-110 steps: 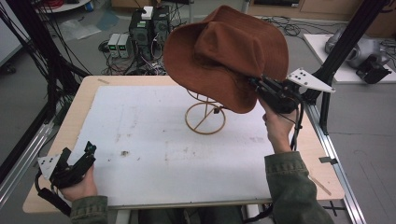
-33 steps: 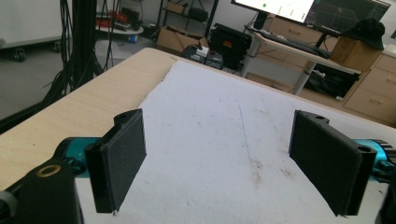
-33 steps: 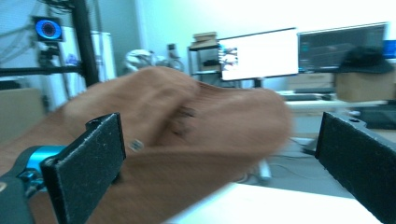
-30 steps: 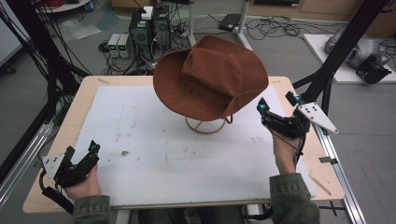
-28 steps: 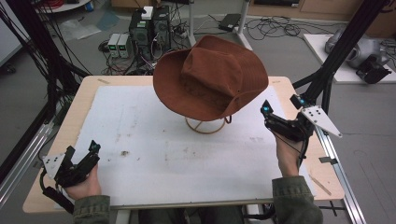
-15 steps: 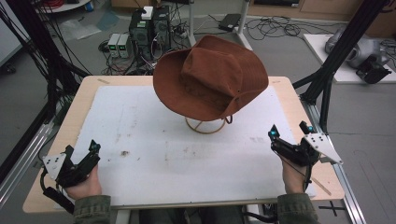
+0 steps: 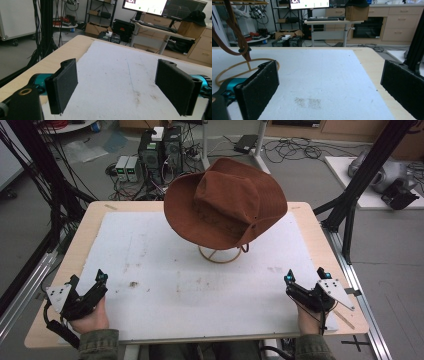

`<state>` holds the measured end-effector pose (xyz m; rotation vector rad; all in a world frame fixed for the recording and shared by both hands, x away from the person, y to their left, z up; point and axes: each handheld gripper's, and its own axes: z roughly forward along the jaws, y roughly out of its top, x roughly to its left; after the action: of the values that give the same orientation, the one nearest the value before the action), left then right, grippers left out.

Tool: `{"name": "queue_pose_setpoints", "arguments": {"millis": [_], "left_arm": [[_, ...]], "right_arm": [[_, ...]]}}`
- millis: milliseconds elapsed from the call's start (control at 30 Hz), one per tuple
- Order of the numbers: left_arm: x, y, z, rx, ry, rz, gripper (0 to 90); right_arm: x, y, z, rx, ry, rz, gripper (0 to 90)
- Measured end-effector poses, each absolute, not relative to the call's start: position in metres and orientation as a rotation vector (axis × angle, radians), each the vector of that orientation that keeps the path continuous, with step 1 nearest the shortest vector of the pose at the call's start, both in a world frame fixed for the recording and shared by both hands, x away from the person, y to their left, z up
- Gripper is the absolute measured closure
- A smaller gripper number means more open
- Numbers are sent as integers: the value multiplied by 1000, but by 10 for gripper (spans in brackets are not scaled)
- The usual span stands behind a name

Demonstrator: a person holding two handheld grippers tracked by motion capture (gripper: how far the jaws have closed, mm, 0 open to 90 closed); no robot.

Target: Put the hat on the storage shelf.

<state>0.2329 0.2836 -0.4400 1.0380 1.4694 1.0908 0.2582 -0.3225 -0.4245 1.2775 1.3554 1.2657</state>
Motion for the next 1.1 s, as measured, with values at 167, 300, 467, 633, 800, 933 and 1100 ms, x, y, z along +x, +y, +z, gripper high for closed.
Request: {"name": "queue_pose_setpoints", "arguments": {"millis": [167, 300, 467, 633, 800, 933, 1100], "left_arm": [[232, 284, -440, 1037, 1463, 1093, 185], [232, 283, -439, 1046, 1455, 1097, 185], [233, 281, -439, 1060, 1443, 1108, 185], [233, 278, -438, 1074, 1431, 1113, 185], [232, 276, -437, 1080, 1418, 1124, 185], [231, 274, -436, 1097, 1407, 1134, 185], [230, 273, -435, 1095, 1400, 1137, 185]], "right_arm": [[258, -322, -424, 1277, 1340, 1280, 10], [257, -322, -426, 1287, 1340, 1289, 10], [257, -323, -427, 1292, 1345, 1291, 10], [257, -324, -427, 1287, 1354, 1293, 10], [258, -324, -428, 1291, 1361, 1300, 10], [256, -324, -428, 1298, 1354, 1310, 10], [256, -326, -428, 1317, 1338, 1327, 10]]}}
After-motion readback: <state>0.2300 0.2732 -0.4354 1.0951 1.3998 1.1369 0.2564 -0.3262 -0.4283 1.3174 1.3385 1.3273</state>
